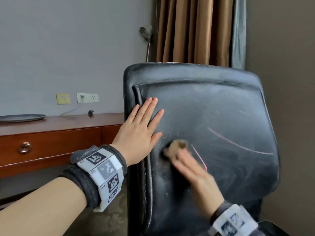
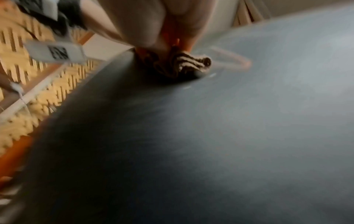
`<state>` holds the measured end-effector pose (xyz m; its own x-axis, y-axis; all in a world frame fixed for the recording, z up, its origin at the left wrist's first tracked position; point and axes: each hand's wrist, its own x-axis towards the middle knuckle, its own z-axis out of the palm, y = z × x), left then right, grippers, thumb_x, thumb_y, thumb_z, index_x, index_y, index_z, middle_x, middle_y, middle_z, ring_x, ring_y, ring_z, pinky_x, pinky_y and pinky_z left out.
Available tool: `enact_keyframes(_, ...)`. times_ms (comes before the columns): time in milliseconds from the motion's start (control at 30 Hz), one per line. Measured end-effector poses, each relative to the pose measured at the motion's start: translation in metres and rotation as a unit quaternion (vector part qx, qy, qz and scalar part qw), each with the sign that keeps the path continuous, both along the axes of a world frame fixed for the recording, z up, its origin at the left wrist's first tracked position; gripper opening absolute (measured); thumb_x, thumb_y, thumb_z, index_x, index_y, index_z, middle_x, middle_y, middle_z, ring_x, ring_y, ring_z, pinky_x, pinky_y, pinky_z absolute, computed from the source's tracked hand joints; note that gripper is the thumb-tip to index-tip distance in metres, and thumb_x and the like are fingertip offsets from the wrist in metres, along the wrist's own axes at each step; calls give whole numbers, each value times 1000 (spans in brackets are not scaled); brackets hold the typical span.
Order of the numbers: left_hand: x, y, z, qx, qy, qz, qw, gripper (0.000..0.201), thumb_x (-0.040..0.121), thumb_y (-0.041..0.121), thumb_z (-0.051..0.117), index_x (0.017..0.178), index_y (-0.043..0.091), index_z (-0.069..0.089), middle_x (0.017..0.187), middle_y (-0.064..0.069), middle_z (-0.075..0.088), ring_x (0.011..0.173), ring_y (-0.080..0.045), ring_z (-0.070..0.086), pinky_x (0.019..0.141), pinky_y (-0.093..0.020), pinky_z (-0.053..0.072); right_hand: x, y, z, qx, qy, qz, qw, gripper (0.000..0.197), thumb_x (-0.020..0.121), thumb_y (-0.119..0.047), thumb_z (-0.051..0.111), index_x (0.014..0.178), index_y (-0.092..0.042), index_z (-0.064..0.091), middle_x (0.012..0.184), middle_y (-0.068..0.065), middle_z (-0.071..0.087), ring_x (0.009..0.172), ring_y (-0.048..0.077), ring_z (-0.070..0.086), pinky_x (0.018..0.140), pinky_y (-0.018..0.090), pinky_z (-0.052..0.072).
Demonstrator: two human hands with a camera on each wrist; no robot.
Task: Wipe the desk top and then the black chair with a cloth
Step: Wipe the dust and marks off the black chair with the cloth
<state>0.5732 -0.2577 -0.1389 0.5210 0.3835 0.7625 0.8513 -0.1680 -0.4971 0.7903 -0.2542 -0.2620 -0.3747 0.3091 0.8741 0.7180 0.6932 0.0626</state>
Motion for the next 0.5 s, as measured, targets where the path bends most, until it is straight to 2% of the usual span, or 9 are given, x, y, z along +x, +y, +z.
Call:
enact_keyframes(67, 2, 3, -1, -1, -7, 0, 1000, 62, 94, 41, 22, 145, 7, 33, 153, -21, 20, 143, -33, 20, 113, -49, 26, 17, 23, 18, -62, 138, -74, 986, 95, 62, 26, 40, 142, -26, 36, 150, -14, 20, 141, 10, 20, 110, 45, 33)
enact_keyframes(100, 3, 4, -2, -3, -9, 2, 1000, 62, 94, 40, 22, 145, 7, 32, 154, -21, 20, 143, -33, 19, 113, -49, 27, 11, 23, 21, -89, 181, -101, 974, 100, 59, 28, 38, 143, -26, 33, 150, -14, 17, 141, 9, 17, 108, 50, 34)
enact_keyframes(133, 3, 5, -2, -6, -9, 3, 1000, 62, 95, 40, 22, 145, 7, 32, 154, -21, 19, 143, -33, 19, 112, -50, 28, -1, 16, 17, -90, 183, -106, 973, 103, 57, 26, 35, 145, -26, 29, 151, -10, 18, 141, 11, 16, 109, 49, 32)
enact_keyframes(233, 1, 6, -4, -13, -10, 2, 1000, 62, 95, 41, 20, 147, 7, 29, 155, -21, 16, 144, -33, 16, 113, -50, 27, -29, -12, -19, -43, 30, -37, 998, 111, 45, 18, 27, 148, -25, 22, 151, 3, 27, 142, 14, 19, 115, 22, 17)
enact_keyframes(300, 2, 7, -3, -11, -10, 3, 1000, 62, 95, 41, 21, 146, 7, 30, 155, -21, 17, 144, -32, 16, 113, -50, 26, -14, -13, -15, -30, -44, -6, 999, 95, 56, 14, 24, 145, -20, 30, 149, 3, 32, 142, 10, 19, 115, 19, 12)
enact_keyframes(333, 4, 7, -3, -10, -12, 2, 1000, 62, 95, 41, 21, 146, 7, 31, 154, -21, 17, 144, -33, 17, 113, -50, 26, 0, -5, -6, -15, -39, -18, 999, 86, 62, 13, 27, 141, -18, 35, 146, 2, 35, 141, 8, 20, 115, 20, 13)
enact_keyframes(400, 6, 9, -3, -13, -14, 4, 1000, 62, 94, 40, 22, 145, 7, 32, 154, -21, 18, 144, -32, 18, 113, -49, 24, 25, 19, 16, -24, 57, -65, 996, 88, 61, 21, 36, 140, -18, 37, 145, 1, 34, 139, 9, 22, 115, 22, 17)
enact_keyframes(467, 8, 11, -3, -15, -13, 8, 1000, 62, 94, 41, 23, 145, 7, 33, 154, -20, 19, 144, -32, 18, 112, -48, 20, 18, 31, 30, -77, 168, -116, 976, 99, 55, 29, 43, 142, -19, 37, 148, -2, 25, 140, 11, 17, 113, 33, 23)
enact_keyframes(500, 8, 11, -3, -15, -14, 10, 1000, 62, 93, 40, 23, 145, 7, 33, 154, -20, 19, 143, -32, 19, 111, -48, 20, 5, 27, 29, -76, 189, -124, 971, 99, 52, 29, 43, 140, -16, 41, 148, 0, 25, 140, 12, 17, 111, 38, 25)
